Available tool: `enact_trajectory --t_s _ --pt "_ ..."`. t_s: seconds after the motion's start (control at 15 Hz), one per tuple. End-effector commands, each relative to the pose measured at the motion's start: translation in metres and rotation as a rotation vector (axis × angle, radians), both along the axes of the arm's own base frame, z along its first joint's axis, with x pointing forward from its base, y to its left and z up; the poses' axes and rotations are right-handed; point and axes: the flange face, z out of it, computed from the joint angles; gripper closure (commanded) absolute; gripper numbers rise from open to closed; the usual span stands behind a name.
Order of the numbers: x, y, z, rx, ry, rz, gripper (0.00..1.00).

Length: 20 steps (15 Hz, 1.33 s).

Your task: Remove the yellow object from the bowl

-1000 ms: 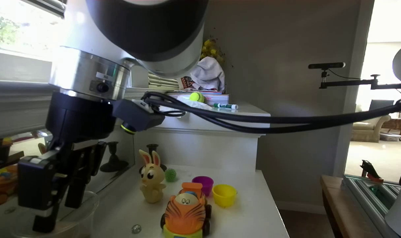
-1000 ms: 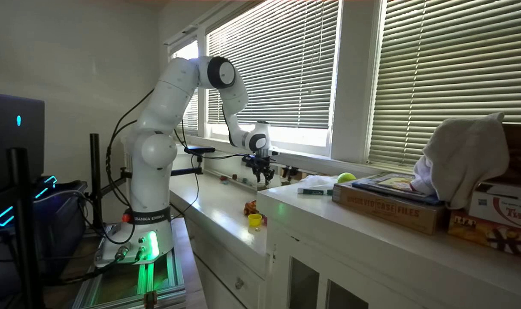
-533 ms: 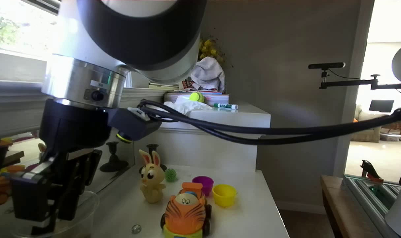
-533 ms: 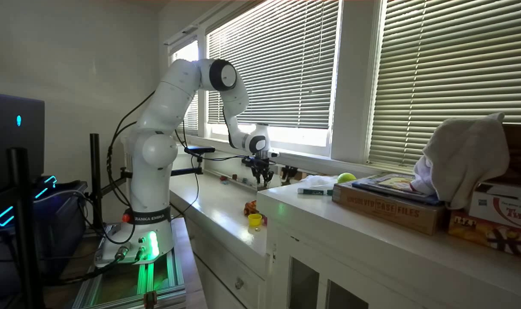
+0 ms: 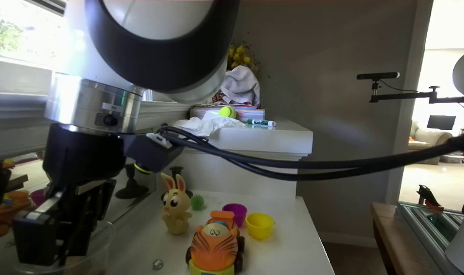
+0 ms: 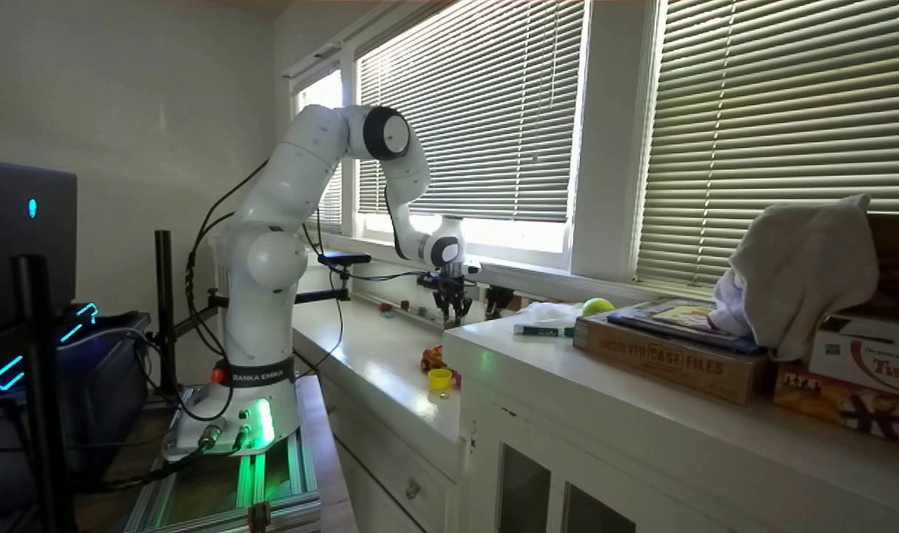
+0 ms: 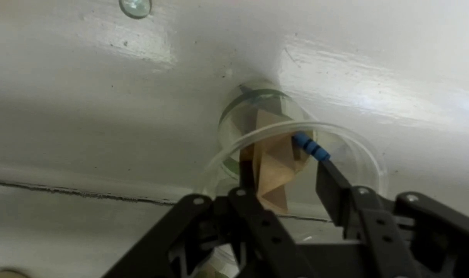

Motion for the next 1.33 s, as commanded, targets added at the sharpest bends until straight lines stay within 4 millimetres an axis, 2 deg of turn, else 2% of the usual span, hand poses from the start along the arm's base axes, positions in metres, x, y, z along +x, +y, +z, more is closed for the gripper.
enact_trajectory --t_s 0.0,0.2,0.27,0.53,0.67,0.93,1.27 --pt "0.008 0.005 -0.001 -0.011 -0.014 -0.004 0.79" --pt "0.007 0.004 0.001 -0.012 -0.017 -0.003 0.97" --pt "0.007 0.004 0.003 -0.009 -0.019 -0.003 0.94" --pt "0.004 0.005 0.011 -0.010 -0.019 -0.005 0.94" --pt "0.001 0.007 0.022 -0.011 -0.019 -0.008 0.94" --pt "-0.010 0.012 0.051 0.000 -0.043 0.002 0.94" --pt "-0.016 0.016 0.103 0.013 -0.104 0.025 0.94"
